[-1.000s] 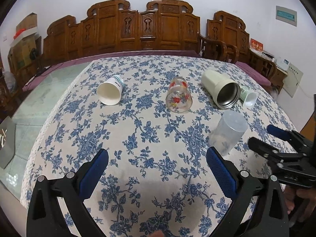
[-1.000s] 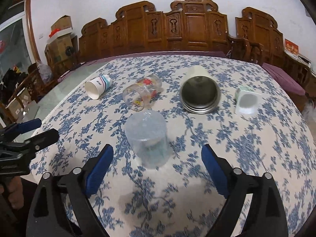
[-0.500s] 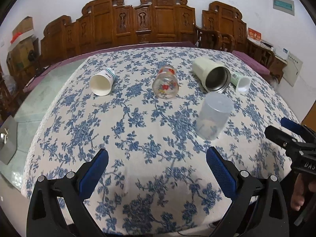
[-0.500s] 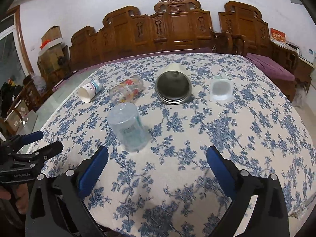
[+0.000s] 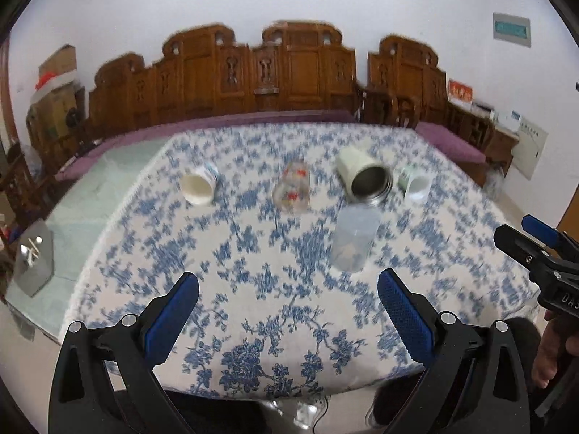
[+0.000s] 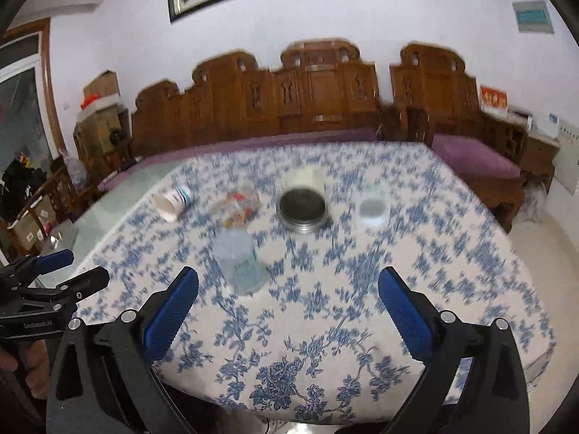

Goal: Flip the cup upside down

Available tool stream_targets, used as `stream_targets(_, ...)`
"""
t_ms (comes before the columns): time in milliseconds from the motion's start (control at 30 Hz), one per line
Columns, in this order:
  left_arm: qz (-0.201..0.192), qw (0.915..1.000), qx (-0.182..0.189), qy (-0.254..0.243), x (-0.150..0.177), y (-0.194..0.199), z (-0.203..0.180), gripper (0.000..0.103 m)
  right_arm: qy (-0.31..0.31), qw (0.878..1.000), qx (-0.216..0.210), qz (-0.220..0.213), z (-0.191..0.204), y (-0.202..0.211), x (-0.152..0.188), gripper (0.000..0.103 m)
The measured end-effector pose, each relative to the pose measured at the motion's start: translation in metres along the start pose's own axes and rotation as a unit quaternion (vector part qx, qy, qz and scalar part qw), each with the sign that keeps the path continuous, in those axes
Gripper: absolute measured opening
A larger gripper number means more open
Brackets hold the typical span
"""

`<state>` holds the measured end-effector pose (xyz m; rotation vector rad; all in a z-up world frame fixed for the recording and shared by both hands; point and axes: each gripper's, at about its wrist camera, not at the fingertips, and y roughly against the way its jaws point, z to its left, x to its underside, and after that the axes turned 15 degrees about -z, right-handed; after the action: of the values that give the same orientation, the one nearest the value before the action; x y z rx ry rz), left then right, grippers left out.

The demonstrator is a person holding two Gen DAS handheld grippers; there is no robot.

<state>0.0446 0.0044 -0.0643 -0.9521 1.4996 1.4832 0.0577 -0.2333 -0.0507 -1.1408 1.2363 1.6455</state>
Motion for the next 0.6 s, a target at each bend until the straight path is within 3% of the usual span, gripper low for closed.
stream_targets(267, -0.069, 0.9975, -0.014, 0.0, -0.032, 0.055, -0.003, 0.095, 0.011, 0.998, -0.006, -0.064, 0.011, 0.052, -0.033, 0.1)
stream_targets(600, -0.092, 0.9956, -0.014, -0.005, -0.04, 0.078, -0.009, 0.095, 0.014, 0.997, -0.008, -0.08, 0.016, 0.068, -0.042, 0.1)
